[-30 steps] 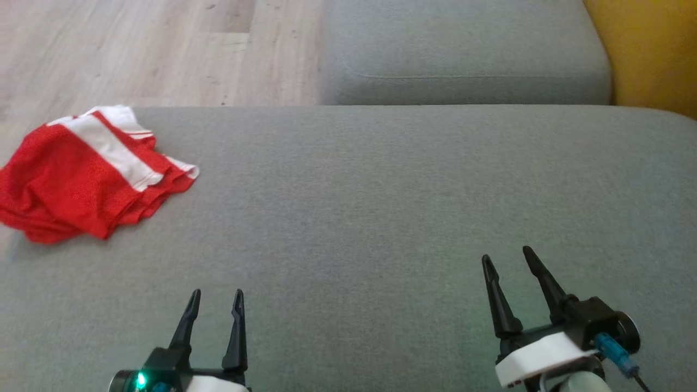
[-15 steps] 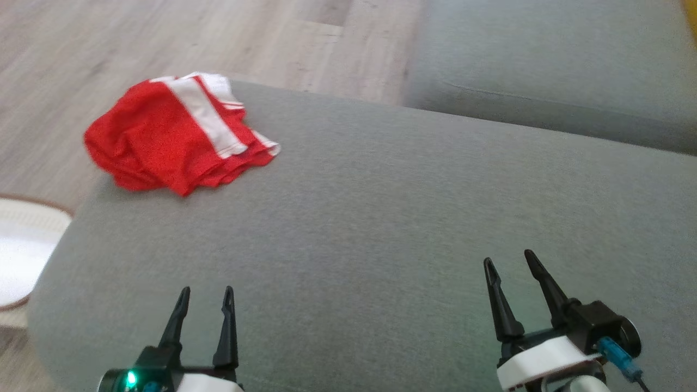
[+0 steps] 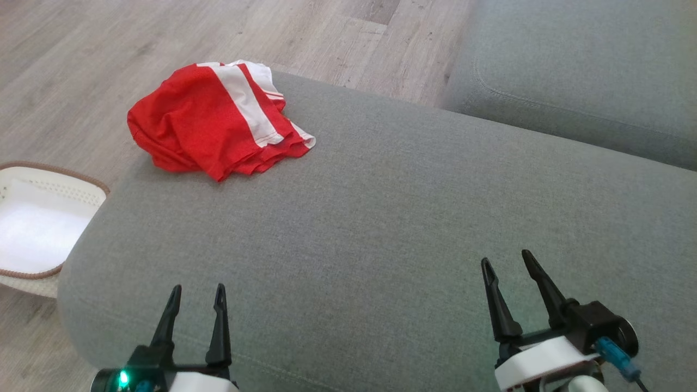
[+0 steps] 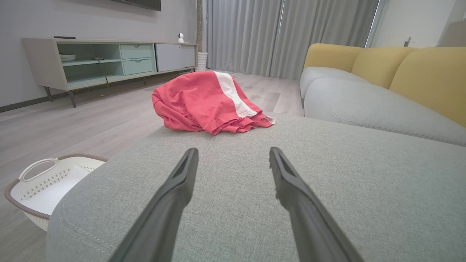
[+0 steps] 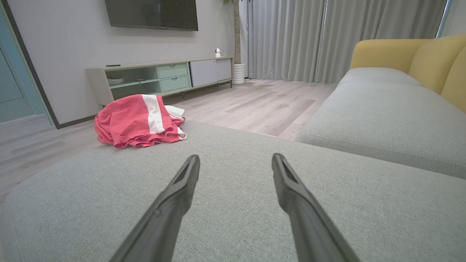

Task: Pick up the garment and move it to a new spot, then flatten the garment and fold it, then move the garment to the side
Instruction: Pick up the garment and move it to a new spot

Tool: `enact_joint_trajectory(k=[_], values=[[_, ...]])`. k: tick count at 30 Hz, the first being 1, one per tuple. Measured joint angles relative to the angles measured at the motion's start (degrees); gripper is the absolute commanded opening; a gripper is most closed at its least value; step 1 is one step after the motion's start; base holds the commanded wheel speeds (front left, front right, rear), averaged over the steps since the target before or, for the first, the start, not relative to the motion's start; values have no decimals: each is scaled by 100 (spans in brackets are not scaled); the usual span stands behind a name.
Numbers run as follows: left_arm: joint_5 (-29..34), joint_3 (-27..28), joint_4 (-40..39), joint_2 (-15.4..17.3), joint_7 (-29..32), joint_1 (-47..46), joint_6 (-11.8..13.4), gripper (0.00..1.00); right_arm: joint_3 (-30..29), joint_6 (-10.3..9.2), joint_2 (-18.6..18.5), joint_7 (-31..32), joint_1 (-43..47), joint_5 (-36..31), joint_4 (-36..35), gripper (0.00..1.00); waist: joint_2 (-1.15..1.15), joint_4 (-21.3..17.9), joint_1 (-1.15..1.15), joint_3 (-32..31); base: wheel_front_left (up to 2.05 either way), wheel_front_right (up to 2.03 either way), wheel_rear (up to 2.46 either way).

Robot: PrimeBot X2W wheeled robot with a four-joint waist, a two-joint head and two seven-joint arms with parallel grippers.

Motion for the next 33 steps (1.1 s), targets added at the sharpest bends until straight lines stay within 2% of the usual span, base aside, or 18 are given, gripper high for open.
enact_joint_trajectory(k=[9, 13, 16, 20, 21, 25, 28, 33], values=[[-103, 31, -177, 2, 0, -3, -3, 100, -21, 0, 0, -1, -14, -2, -219, 100, 0, -66, 0, 138, 0, 0, 0], [-104, 91, -372, 137, 4, -108, -31, 100, -57, 0, 0, -1, -21, -22, -345, 100, 0, -71, 0, 232, 0, 0, 0], [-152, 291, -638, 448, 142, -545, -101, 100, -140, 0, 0, -1, -49, -148, -435, 100, 0, -62, 0, 356, 0, 0, 0], [-193, 576, -859, 971, 453, -1711, -214, 100, -231, 0, -1, -11, -292, -426, -468, 100, 0, -74, 0, 670, 0, 0, 0], [-208, 644, -811, 1193, 653, -2349, -309, 100, -250, 0, -3, -16, -481, -592, -468, 100, 0, -104, 2, 873, 0, 0, 0], [-485, 803, -269, 1514, 1039, -3446, -446, 100, -293, 0, -9, -14, -907, -932, -495, 100, 0, -238, 2, 1324, 0, 0, 0], [-717, 832, 342, 1674, 1334, -4116, -510, 100, -323, 0, -15, 15, -1206, -1120, -571, 100, 0, -396, 2, 1661, 0, 0, 0], [-733, 649, 1396, 1922, 1741, -4935, -566, 100, -336, 0, -25, 122, -1439, -1361, -748, 100, 0, -731, 2, 2176, 0, 0, 0]])
